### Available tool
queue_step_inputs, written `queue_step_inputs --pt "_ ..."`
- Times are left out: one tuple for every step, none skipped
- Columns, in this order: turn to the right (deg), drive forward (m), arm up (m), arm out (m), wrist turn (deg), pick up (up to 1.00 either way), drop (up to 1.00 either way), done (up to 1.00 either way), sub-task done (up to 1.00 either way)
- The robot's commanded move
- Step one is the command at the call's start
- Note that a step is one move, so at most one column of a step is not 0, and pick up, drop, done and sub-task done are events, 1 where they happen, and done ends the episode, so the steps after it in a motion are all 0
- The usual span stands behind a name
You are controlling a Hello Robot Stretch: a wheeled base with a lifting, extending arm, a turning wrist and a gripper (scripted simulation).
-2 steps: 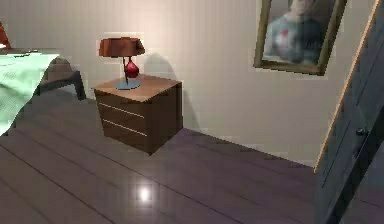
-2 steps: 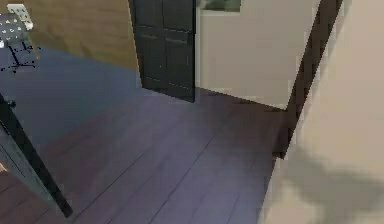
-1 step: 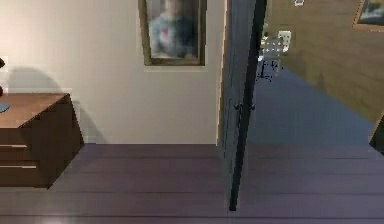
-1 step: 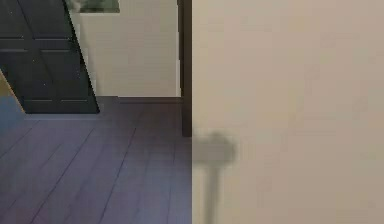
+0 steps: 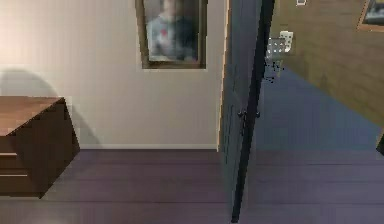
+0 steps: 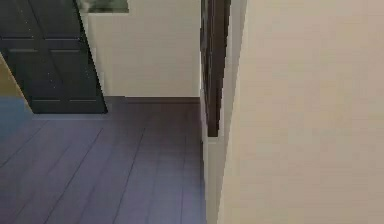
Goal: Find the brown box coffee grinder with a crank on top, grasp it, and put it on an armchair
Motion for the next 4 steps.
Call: queue_step_inputs --pt "42.0 0.0 0.0 0.0 0.0 0.0 0.0 0.0 0.0" --pt "0.0 0.75 0.0 0.0 0.0 0.0 0.0 0.0 0.0" --pt "3.0 0.0 0.0 0.0 0.0 0.0 0.0 0.0 0.0" --pt "0.0 0.3 0.0 0.0 0.0 0.0 0.0 0.0 0.0"
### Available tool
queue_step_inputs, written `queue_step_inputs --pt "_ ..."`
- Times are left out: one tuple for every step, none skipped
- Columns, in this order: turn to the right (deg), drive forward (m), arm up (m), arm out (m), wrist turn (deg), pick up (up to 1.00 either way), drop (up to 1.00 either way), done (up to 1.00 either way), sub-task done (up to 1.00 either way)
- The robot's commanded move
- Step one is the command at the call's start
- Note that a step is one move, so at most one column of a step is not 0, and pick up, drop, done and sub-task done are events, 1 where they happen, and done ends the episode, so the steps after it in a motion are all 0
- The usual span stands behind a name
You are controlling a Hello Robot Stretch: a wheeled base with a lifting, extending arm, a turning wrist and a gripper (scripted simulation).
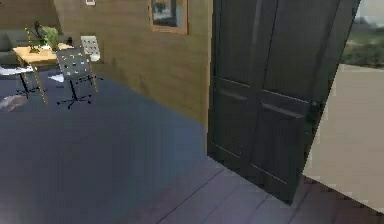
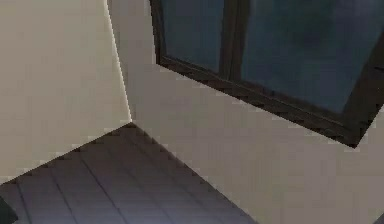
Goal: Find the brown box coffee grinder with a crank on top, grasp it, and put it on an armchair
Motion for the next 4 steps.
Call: queue_step_inputs --pt "-39.0 0.0 0.0 0.0 0.0 0.0 0.0 0.0 0.0" --pt "0.0 1.0 0.0 0.0 0.0 0.0 0.0 0.0 0.0" --pt "-6.0 0.0 0.0 0.0 0.0 0.0 0.0 0.0 0.0" --pt "0.0 0.35 0.0 0.0 0.0 0.0 0.0 0.0 0.0"
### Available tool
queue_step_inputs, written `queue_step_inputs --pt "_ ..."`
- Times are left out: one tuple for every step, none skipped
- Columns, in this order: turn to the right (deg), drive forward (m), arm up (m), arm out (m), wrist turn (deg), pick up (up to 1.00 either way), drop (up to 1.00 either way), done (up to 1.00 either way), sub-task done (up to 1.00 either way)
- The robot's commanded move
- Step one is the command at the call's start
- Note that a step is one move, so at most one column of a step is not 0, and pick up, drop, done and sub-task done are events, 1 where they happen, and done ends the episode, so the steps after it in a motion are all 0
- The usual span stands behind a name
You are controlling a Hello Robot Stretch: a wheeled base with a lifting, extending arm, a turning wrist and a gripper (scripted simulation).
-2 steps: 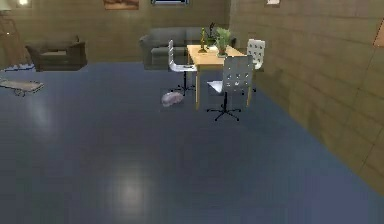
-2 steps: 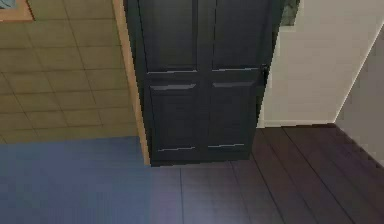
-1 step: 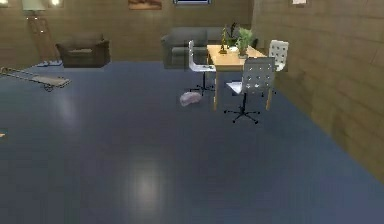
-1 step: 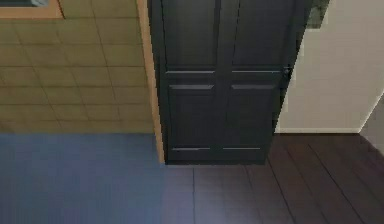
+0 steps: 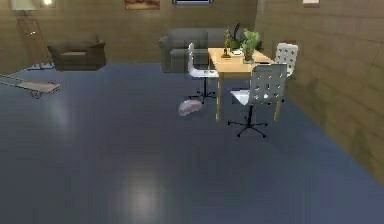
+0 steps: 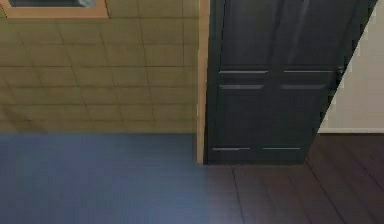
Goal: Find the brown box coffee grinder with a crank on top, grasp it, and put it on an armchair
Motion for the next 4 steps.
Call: queue_step_inputs --pt "-42.0 0.0 0.0 0.0 0.0 0.0 0.0 0.0 0.0" --pt "0.0 0.4 0.0 0.0 0.0 0.0 0.0 0.0 0.0" --pt "-45.0 0.0 0.0 0.0 0.0 0.0 0.0 0.0 0.0" --pt "-3.0 0.0 0.0 0.0 0.0 0.0 0.0 0.0 0.0"
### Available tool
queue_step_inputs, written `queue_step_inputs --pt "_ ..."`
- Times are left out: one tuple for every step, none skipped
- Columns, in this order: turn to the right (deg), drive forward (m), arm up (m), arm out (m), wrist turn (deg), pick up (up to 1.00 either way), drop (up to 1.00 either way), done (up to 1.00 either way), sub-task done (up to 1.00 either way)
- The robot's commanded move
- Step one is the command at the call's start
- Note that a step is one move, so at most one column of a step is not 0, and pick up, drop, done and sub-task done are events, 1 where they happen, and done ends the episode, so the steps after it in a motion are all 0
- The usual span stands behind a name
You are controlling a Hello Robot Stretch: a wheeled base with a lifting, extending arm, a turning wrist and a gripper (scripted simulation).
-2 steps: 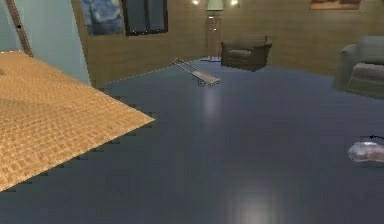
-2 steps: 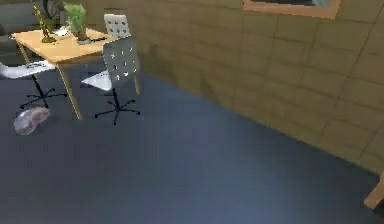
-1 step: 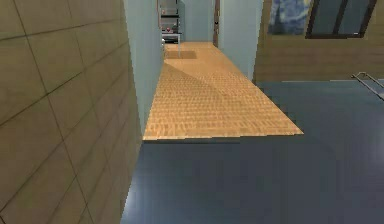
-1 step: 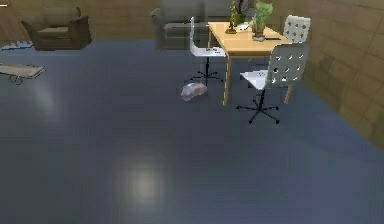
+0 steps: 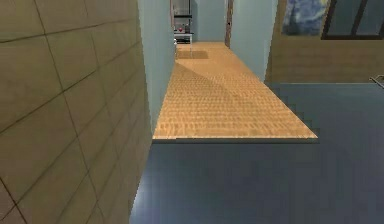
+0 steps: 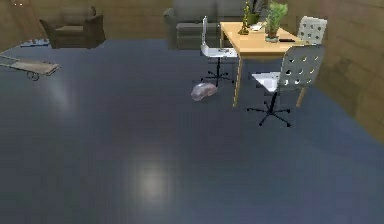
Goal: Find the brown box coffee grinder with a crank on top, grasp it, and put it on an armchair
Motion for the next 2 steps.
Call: queue_step_inputs --pt "0.0 1.0 0.0 0.0 0.0 0.0 0.0 0.0 0.0" --pt "0.0 1.0 0.0 0.0 0.0 0.0 0.0 0.0 0.0"
